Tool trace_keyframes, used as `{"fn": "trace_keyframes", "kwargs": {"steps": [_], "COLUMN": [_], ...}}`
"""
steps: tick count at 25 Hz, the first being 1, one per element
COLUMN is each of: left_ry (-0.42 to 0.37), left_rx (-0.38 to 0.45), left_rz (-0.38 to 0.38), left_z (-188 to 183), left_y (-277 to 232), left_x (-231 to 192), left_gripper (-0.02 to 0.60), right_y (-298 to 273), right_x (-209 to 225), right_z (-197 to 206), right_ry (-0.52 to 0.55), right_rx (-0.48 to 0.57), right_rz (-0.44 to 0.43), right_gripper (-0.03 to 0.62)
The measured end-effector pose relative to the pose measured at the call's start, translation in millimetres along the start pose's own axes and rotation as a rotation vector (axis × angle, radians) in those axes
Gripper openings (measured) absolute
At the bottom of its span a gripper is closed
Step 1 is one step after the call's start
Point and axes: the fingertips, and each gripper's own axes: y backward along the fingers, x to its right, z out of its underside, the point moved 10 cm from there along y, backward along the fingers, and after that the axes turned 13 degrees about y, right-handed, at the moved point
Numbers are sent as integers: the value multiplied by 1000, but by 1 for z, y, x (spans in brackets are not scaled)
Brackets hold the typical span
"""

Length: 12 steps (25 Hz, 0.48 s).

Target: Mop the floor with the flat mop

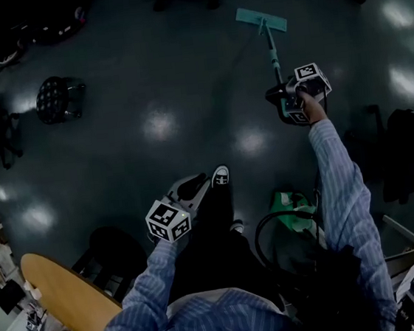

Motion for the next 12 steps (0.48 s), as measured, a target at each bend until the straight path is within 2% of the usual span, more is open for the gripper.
{"fn": "trace_keyframes", "kwargs": {"steps": [12], "left_ry": [-63], "left_rx": [-21], "left_rz": [72], "left_z": [37], "left_y": [13], "left_x": [47], "left_gripper": [64], "right_y": [26], "right_x": [55], "right_z": [142], "right_ry": [7], "right_rx": [-52], "right_rz": [8], "right_gripper": [9]}}
